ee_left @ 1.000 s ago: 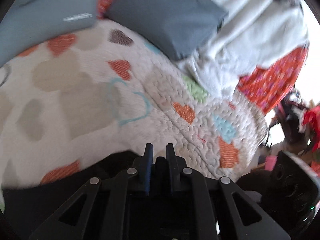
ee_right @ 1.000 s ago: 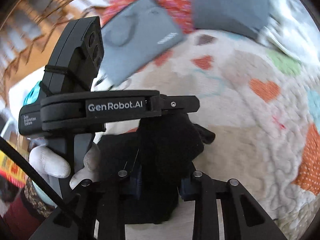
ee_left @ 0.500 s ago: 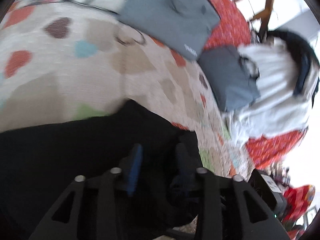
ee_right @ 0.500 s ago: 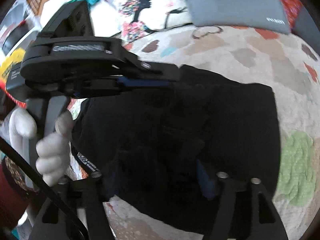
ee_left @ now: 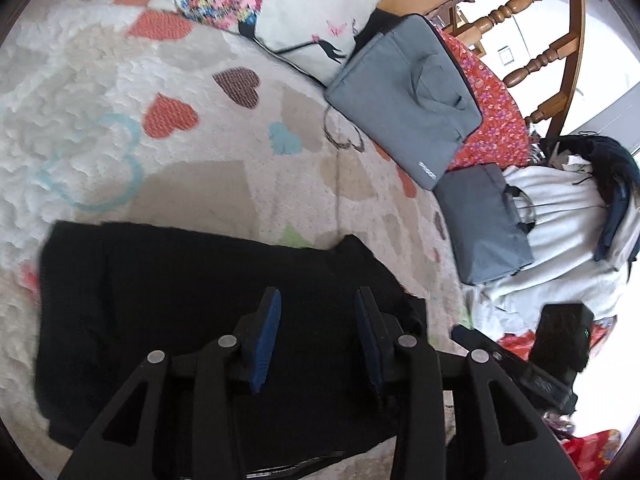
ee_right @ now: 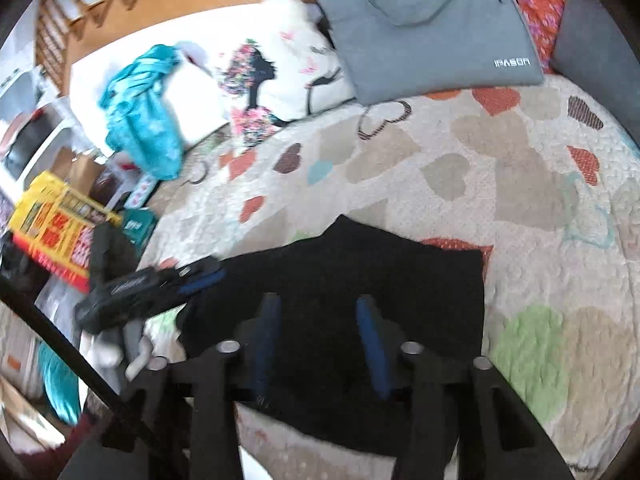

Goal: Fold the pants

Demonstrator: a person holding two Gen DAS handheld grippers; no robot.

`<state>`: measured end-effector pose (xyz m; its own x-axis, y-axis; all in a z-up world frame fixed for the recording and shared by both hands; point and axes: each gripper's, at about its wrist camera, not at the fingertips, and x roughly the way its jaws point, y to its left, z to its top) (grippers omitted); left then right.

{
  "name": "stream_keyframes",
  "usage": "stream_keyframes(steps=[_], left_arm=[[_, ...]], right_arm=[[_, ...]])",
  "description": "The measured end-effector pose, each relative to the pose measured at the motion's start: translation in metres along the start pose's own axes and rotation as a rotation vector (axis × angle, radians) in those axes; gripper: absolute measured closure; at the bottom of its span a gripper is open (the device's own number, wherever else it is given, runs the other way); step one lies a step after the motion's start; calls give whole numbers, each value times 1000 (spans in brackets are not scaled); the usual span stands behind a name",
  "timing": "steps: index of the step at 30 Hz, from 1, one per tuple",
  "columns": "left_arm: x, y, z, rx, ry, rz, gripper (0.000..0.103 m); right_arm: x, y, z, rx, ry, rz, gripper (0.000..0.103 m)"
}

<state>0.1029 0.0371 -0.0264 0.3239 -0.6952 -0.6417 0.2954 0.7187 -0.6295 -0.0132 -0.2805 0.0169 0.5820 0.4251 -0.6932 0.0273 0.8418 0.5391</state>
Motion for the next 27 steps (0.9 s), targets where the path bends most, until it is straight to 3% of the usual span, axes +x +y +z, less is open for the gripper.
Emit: stream_keyframes(steps=[4, 9, 13, 17, 19, 22, 23, 27], left_arm=[[-16, 0, 2, 38, -52, 57, 65], [-27, 14, 3, 29, -79, 112, 65], [-41, 30, 6, -20, -107, 119, 65], [-53, 40, 10, -65, -143, 123, 65], [-59, 44, 10, -82, -163, 131, 65], [-68, 51, 5, -105, -187, 153, 65], [-72, 54, 3, -117, -195, 160, 65], [-91, 78, -19, -216, -226, 166, 63]], right_arm=[[53, 2, 5, 57, 104, 30, 63], [106, 10, -17, 133, 284, 240, 62], [72, 21, -17, 73, 206, 321, 61], [37, -1, -15, 141, 120, 339, 61], [41, -18, -23, 203, 136, 352, 61], [73, -29, -45, 273, 242, 357, 61], [88, -29, -53, 276, 299, 368, 64], [83, -11, -45, 196, 313, 327, 61]])
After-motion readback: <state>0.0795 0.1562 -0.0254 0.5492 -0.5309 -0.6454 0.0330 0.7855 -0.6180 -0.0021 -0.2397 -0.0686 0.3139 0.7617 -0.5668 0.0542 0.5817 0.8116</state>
